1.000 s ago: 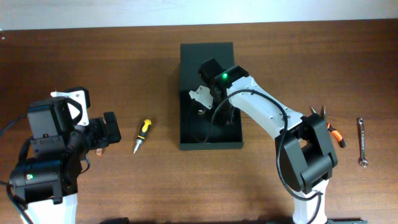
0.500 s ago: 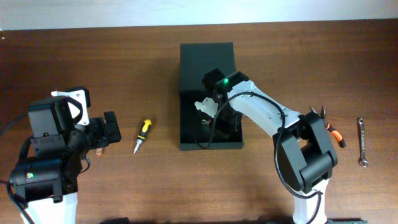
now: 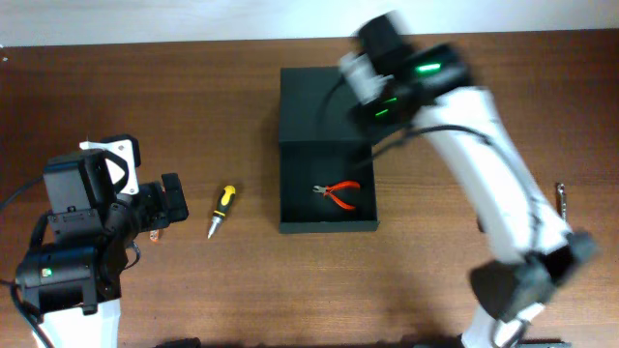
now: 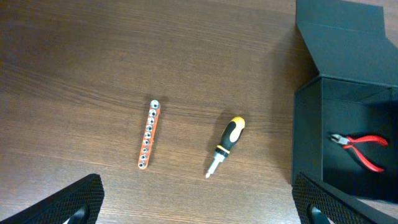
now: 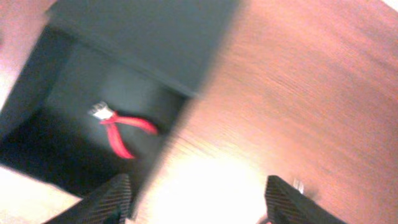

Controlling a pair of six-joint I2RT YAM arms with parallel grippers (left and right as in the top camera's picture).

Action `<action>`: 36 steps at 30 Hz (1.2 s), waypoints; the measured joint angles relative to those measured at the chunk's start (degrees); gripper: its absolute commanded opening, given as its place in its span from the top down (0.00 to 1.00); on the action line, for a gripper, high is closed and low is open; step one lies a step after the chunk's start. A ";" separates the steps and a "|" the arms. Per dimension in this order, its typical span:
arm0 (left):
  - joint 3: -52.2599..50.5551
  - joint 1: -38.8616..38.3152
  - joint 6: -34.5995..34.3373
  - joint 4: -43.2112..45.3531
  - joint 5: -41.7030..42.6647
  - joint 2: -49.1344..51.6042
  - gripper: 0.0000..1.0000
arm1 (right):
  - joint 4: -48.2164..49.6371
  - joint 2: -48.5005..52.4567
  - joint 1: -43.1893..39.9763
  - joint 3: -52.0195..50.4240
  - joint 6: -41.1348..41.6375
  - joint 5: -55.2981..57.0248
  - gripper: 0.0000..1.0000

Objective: Pack container
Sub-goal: 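Move the right gripper to the orange needle-nose pliers and grasp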

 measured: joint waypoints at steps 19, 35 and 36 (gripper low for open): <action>0.02 0.00 0.00 0.07 0.00 0.04 0.01 | -11.21 -16.24 -45.05 -18.60 14.10 -3.78 0.25; 0.02 0.00 0.00 0.07 0.00 0.04 0.01 | 23.19 -17.25 -43.69 -56.89 13.88 -6.38 0.10; 0.02 0.00 0.00 0.07 0.00 0.04 0.01 | 24.85 -17.25 -43.54 -57.90 13.86 -6.54 0.09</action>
